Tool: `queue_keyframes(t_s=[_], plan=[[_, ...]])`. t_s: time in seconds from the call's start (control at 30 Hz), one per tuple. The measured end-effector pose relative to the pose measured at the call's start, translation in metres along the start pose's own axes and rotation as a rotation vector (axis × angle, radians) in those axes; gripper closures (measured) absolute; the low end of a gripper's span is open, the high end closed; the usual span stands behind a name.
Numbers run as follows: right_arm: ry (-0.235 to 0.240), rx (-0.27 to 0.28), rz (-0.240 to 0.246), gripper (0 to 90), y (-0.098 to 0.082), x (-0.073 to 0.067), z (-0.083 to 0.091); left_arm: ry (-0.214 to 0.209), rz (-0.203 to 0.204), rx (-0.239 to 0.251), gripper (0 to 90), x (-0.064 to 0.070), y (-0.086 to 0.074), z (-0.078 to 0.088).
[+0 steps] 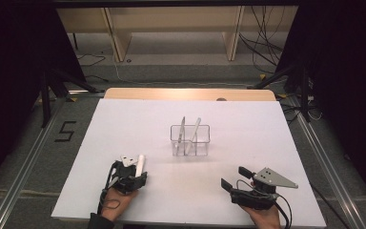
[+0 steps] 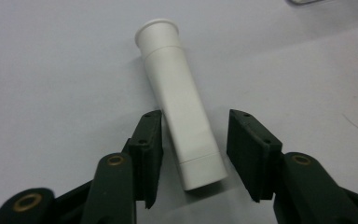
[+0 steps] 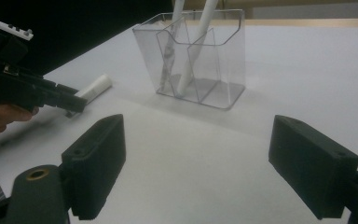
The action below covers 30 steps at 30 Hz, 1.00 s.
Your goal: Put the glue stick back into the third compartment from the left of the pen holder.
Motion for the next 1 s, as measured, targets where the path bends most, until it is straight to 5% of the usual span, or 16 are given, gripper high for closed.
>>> queue_keyframes(t_s=[0.37,1.0], plan=[[-0.001,-0.001,0.003,19.8,-0.001,-0.001,0.000,0.015,0.033,0.014,69.2,-0.005,0.000,0.002],[-0.002,0.001,0.001,19.9,-0.001,-0.001,0.002,-0.032,0.027,0.084,70.5,-0.001,0.007,0.013]])
Point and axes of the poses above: each handheld gripper's, and its own axes: z roughly backward along the jaws, y roughly out of its top, x roughly to its right, the point moved 9 cm from there along -z, roughly forward along the jaws, and after that the axes turned 13 degrees about -y, right-handed, at the moved point
